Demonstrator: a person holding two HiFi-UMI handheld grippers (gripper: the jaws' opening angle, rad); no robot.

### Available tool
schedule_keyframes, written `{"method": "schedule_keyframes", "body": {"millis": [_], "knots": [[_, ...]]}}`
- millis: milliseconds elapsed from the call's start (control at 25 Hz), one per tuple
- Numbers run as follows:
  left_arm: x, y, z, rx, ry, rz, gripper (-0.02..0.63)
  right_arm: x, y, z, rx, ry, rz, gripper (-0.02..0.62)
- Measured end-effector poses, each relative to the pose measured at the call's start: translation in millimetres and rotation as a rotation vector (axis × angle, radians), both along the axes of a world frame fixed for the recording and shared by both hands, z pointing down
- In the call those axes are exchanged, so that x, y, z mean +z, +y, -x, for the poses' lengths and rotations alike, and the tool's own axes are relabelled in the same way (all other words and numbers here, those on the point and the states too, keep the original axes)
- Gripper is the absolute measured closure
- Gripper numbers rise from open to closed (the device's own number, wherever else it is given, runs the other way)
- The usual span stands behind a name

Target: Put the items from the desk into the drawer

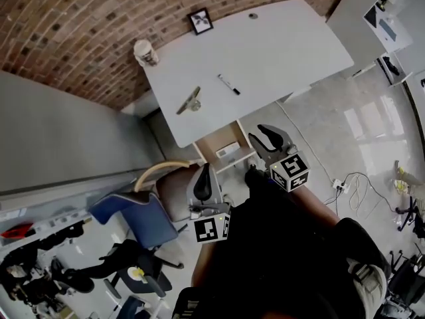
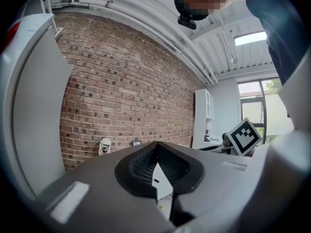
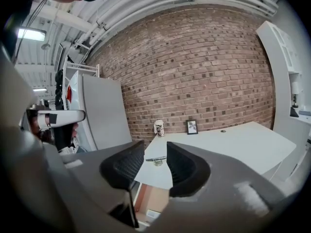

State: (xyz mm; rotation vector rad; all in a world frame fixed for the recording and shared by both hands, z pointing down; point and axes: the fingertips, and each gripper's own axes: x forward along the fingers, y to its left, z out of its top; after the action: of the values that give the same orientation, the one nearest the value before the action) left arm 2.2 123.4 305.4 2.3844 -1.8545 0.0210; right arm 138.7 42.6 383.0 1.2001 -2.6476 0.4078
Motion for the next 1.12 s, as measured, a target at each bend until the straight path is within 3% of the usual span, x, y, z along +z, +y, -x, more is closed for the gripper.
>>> {"method": "schedule_keyframes", "body": {"millis": [600,1120], "knots": [[3.7,-62.7,-19.1,-0.151,-0.004,0.05,0.591,67.7,-110.9,-4.2,-0.121,0.07,0.106,0.448],[4.2,-105.1,-38.1,-0.159,0.013,0.065,0.591,152.8,-176.8,-0.1,-0.135,0.154,0.228,0.446]]}}
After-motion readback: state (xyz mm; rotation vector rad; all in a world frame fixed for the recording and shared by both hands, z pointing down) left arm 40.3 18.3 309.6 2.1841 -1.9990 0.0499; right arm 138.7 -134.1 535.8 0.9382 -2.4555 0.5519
